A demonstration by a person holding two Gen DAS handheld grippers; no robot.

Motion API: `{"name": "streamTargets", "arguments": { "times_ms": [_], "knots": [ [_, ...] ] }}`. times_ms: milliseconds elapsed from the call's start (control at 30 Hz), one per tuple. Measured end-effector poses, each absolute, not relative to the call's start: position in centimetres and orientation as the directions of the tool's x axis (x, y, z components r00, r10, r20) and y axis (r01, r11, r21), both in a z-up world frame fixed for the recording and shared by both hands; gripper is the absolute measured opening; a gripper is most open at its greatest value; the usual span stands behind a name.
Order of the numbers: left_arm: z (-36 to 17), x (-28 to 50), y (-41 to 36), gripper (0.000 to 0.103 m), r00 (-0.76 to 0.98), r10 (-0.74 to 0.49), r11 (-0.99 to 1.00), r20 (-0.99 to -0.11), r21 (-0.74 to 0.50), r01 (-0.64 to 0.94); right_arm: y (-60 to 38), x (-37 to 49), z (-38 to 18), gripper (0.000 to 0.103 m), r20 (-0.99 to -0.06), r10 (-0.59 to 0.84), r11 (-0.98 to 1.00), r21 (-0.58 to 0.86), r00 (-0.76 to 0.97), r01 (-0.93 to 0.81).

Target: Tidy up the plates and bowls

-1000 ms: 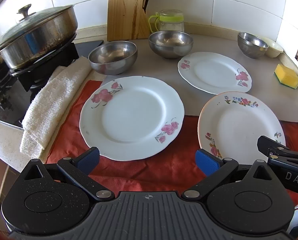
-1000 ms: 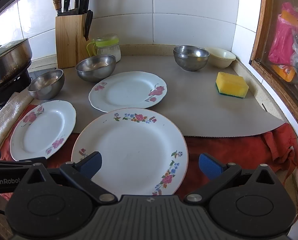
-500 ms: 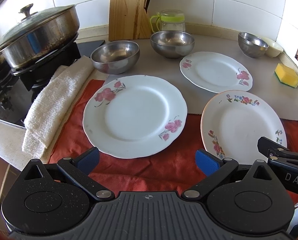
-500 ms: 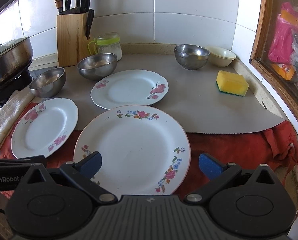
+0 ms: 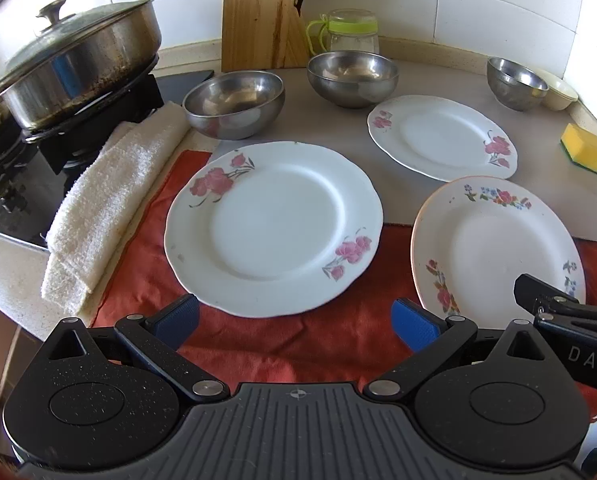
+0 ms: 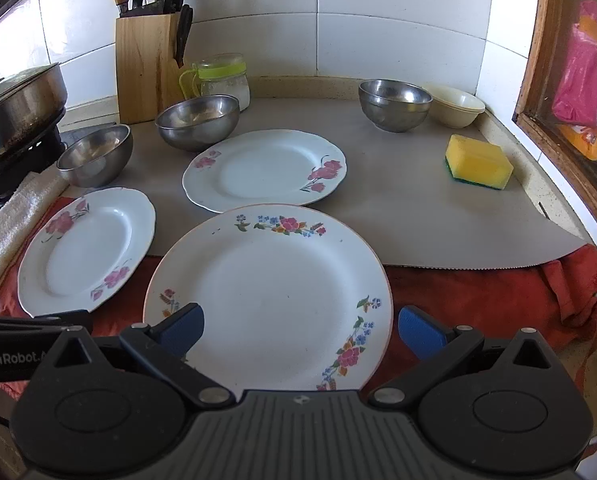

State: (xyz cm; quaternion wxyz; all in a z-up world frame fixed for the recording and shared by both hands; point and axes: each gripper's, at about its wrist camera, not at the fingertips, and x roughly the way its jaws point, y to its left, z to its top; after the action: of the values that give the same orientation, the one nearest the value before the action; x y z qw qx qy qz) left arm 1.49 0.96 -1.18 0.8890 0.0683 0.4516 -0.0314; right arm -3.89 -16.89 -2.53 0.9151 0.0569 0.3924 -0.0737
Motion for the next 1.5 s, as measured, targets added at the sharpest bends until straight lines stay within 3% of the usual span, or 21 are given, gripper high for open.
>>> {"name": "streamTargets", "arguments": {
  "times_ms": [833,1200,1500],
  "knots": [
    [-1.9,2.6,-2.1,0.102,0.572,-0.041,0.974,-0.819,0.095,0.205,-20.5,-2.1,-3.6,0.103,-0.757,-0.096,0.973,0.065,0.646,0.221],
    [-2.2,1.1,-4.2,0.100,0.532,-0.192,0.926,-0.825,0.027,0.376,-22.7,-2.0,-4.0,0.103,-0.767,-0.045,0.970,0.121,0.640,0.212],
    [-3.7,2.5,-5.7,0.094,0.444,-0.286,0.885,-0.849,-0.056,0.462,-23.9,-1.1,-5.2,0.087,-0.806,0.078,0.959,0.222,0.587,0.178]
  ]
}}
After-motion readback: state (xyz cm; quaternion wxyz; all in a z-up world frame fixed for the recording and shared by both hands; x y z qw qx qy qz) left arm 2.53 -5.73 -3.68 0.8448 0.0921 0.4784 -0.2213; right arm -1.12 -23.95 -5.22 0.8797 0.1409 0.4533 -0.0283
